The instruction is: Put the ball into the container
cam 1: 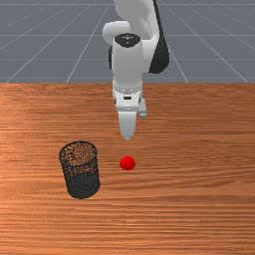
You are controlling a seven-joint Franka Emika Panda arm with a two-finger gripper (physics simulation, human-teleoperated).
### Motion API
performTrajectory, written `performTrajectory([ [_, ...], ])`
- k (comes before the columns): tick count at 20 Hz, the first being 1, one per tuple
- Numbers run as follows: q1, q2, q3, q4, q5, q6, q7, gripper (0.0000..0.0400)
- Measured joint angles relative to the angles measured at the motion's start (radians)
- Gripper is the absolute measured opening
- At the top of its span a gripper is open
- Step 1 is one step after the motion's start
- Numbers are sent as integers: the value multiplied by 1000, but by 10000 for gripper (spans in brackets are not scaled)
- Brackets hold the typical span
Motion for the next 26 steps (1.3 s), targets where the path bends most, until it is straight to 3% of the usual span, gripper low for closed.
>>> performTrajectory([
  [1,0,0,0,0,0,0,0,243],
  [2,0,0,0,0,0,0,0,148],
  [3,0,0,0,0,0,0,0,90],
  [5,0,0,0,0,0,0,0,33],
  [6,12,0,-11,0,-26,-1,24,177],
  [7,9,0,-8,0,-20,0,19,265],
  [8,9,1,-8,0,-20,1,18,318],
  [10,3,13,-2,17,-5,-22,5,370],
  [14,3,65,-2,58,-5,-54,5,396],
  [19,3,113,-2,51,-5,2,5,400],
  [22,3,181,-1,109,-5,-40,5,400],
  [26,3,257,-1,119,-5,26,5,400],
])
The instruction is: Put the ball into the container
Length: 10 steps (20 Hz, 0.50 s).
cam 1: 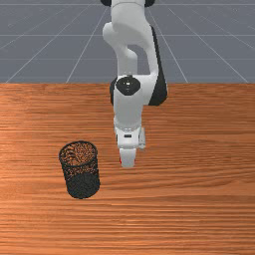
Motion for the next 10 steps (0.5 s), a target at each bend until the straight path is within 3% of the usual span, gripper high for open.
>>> performTrajectory([
  [8,0,83,0,27,-1,68,0,400],
  [9,0,81,0,22,-1,91,1,284],
  [10,0,87,0,34,-1,82,0,279],
])
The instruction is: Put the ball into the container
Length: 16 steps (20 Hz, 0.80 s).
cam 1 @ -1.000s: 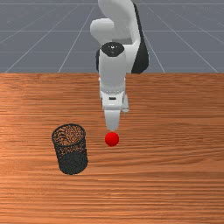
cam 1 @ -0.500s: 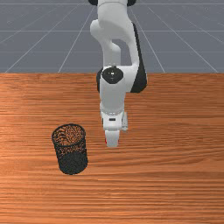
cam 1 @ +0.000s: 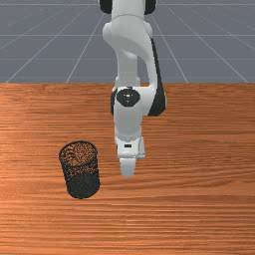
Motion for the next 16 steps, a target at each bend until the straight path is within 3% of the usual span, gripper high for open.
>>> performTrajectory([
  [5,-2,-12,0,-28,0,54,-3,279],
  [6,-2,-46,-1,-79,-1,119,-2,279],
  [10,-2,-199,-2,-176,-1,151,-1,280],
  [12,-2,-253,-1,-154,-1,41,-2,280],
  [16,-2,-334,0,-147,0,-41,-3,279],
])
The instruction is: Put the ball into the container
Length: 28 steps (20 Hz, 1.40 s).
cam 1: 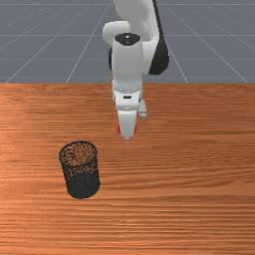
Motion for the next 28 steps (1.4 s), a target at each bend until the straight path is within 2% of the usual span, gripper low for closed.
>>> performTrajectory([
  [1,0,-25,0,-17,0,17,0,280],
  [4,0,-65,0,13,0,-72,0,279],
  [5,-8,-76,0,-3,8,-34,-24,280],
  [6,-25,-53,4,53,5,-133,-96,280],
  [16,-132,-34,-30,90,26,-165,-268,279],
  [18,-129,-3,-34,143,31,-156,-228,280],
  [22,-125,68,-35,262,26,-241,-219,279],
  [23,-117,78,-41,273,10,-227,-206,279],
  [28,-103,194,-49,459,-8,-296,-185,279],
])
